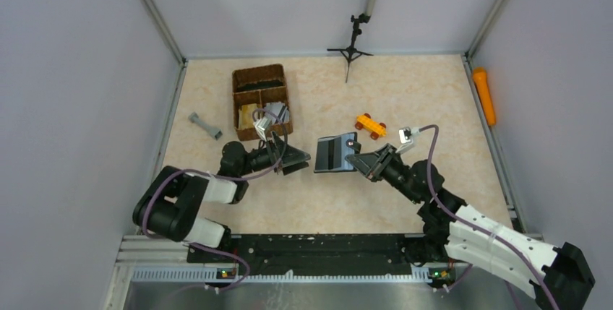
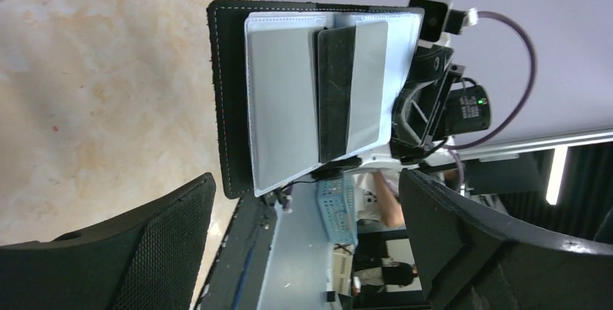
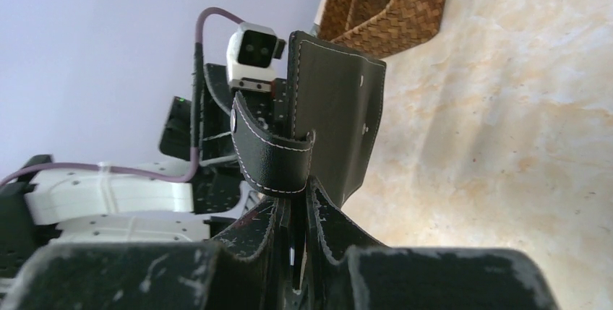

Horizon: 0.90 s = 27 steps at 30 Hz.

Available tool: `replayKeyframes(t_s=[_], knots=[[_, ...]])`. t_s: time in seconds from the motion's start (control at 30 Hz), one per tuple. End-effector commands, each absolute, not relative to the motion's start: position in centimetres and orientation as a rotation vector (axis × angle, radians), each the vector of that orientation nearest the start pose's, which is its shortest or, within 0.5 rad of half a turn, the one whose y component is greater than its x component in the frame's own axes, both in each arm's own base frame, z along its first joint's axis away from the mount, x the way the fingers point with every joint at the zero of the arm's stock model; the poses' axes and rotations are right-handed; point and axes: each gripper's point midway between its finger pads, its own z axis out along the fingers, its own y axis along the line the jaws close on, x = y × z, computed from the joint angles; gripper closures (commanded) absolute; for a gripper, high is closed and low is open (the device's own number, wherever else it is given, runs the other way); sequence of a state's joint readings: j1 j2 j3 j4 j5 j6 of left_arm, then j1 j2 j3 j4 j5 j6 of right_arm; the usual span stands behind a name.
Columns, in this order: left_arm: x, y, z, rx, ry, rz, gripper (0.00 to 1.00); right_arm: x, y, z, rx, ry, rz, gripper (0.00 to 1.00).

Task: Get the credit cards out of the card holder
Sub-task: Remove the credit card from the card holder.

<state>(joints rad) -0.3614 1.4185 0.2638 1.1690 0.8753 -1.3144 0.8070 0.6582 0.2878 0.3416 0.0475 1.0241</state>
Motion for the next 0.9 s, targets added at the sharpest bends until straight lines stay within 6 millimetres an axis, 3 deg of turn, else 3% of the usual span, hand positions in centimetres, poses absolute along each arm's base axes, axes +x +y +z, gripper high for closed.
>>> replayKeyframes(t_s=[0.0,0.27,0.6,0.7,0.87], knots=[[21.4,-25.4,21.2,0.020,1.740,-2.035,0.01,19.4,24.3,26.7,0.267,1.592,1.507,1.00],[21.7,-25.6,19.8,-0.021,1.771,-2.049,0.01,19.2,24.1,27.4,0.301,1.546,1.570,1.00],[21.4,-26.6,22.3,0.075,1.717,-2.096,0.03,19.4,24.5,27.1,0.318,1.546,1.599,1.00],[21.4,-27.1,22.3,0.091,1.722,-2.109,0.09,19.2,24.8,26.9,0.305,1.556,1.625,1.00],[21.3,-27.3,22.2,0.123,1.732,-2.116,0.36,19.2,24.8,26.1,0.312,1.569,1.616,1.00]])
